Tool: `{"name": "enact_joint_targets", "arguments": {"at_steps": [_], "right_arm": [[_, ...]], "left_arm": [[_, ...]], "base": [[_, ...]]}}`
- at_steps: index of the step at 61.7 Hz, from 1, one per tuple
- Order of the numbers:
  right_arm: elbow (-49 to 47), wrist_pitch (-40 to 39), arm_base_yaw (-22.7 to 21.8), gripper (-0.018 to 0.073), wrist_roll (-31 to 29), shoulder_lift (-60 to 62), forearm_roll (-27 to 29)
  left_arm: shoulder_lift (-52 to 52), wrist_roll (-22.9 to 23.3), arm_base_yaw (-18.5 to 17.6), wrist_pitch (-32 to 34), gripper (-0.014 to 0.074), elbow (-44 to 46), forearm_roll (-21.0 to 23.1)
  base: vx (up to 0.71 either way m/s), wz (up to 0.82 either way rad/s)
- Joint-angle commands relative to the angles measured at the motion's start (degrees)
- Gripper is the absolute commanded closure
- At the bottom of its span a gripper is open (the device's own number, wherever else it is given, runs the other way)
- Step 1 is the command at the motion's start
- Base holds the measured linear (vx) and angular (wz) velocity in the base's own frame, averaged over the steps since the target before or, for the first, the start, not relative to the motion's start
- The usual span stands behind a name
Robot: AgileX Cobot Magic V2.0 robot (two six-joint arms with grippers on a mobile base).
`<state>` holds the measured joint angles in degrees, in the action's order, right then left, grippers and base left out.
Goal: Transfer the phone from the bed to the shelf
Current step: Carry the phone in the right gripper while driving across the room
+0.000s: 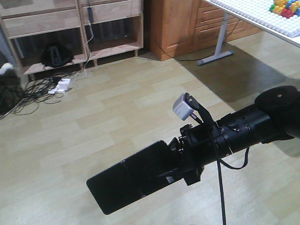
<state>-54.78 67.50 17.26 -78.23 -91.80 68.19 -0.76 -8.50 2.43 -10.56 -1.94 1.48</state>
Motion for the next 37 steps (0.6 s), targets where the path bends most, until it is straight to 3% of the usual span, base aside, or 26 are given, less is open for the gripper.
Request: {"name": "enact_joint_targets", "arguments": {"at_steps": [1, 37], "right_arm": [[-1.32, 6.23, -0.22, 0.0561, 0.00, 2.27, 4.26], [-1.32, 6.23, -0.22, 0.0561, 0.00, 2.27, 4.26]], "left_arm": [[-0.77, 0.33, -0.20, 4.15, 0.0595, 1.22, 0.52], [-0.77, 0.33, -0.20, 4.15, 0.0595, 1.22, 0.52]], "base": [[0.41, -0.26], [0.42, -0.19]]}}
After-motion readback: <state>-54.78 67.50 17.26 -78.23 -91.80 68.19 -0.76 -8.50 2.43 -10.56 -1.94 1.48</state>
